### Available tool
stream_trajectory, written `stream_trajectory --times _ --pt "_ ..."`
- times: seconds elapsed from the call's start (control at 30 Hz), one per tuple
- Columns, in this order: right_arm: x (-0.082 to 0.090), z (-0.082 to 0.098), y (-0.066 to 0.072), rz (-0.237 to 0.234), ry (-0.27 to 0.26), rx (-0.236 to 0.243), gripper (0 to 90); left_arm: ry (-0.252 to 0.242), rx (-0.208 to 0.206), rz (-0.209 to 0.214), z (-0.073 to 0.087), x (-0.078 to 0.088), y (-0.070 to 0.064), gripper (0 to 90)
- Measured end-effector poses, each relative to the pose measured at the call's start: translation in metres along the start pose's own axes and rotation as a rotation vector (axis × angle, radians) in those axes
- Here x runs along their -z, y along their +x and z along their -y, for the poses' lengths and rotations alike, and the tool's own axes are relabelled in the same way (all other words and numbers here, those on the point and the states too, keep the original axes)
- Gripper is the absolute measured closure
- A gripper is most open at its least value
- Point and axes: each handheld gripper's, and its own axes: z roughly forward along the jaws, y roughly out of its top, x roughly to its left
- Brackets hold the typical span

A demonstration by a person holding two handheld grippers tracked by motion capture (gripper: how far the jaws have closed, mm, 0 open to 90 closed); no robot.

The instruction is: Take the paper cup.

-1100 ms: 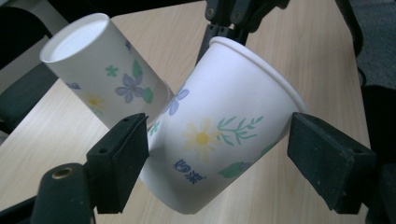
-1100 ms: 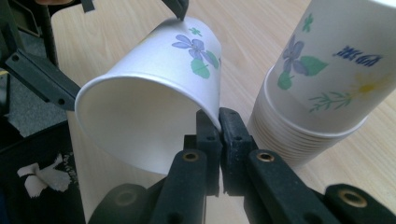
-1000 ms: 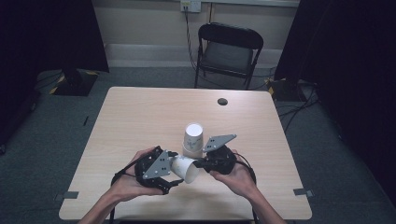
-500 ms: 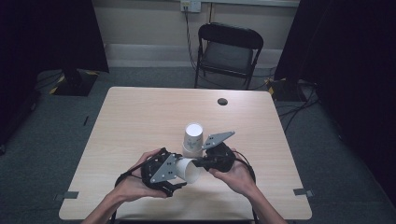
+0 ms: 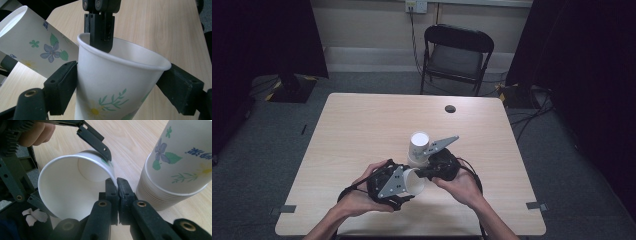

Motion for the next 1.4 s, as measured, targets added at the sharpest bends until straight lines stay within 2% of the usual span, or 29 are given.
stream_trajectory --times 0.23,0.6,0.8,0.87,0.9,0.93,0.97,1.1,1.23,1.27,1.33,1.4 --pt "-0.002 -0.002 -0.002 -0.008 0.022 -0.033 88.5 0.013 -0.021 -0.009 -0.001 -0.003 -0.002 19.2" --pt "-0.005 -0.004 -0.002 -0.03 0.047 -0.051 88.6 0.043 -0.057 -0.023 0.001 -0.005 -0.005 22.0" --pt "-0.006 -0.003 -0.003 -0.022 0.044 -0.064 85.3 0.038 -0.05 -0.024 0.002 -0.004 -0.004 27.4" --pt "-0.006 -0.002 -0.004 -0.026 0.039 -0.073 82.3 0.033 -0.043 -0.016 0.001 -0.003 -0.003 28.0" --pt "-0.008 -0.002 -0.003 -0.019 0.041 -0.073 75.6 0.019 -0.022 -0.009 0.001 -0.003 -0.002 28.3" --pt "-0.009 -0.003 -0.002 -0.007 0.041 -0.074 72.2 0.017 -0.023 -0.012 0.001 -0.002 -0.001 28.3" --pt "-0.009 -0.003 -0.002 -0.004 0.041 -0.071 71.9 0.017 -0.023 -0.012 0.001 -0.002 -0.001 28.3" --pt "-0.008 -0.002 -0.002 0.011 0.021 -0.077 62.7 0.013 0.024 0.0 0.004 -0.001 0.001 28.3" --pt "-0.007 -0.001 -0.002 0.018 0.005 -0.072 57.8 0.012 0.044 -0.002 0.006 0.0 0.004 28.1" --pt "-0.005 -0.001 -0.002 0.026 -0.012 -0.067 54.8 0.008 0.068 -0.002 0.007 0.001 0.004 28.0" --pt "-0.003 0.001 -0.001 0.033 -0.039 -0.065 52.6 0.01 0.074 0.001 0.007 0.002 0.005 28.0" --pt "-0.001 0.002 0.0 0.033 -0.063 -0.06 51.7 0.003 0.106 0.01 0.008 0.003 0.007 27.9"
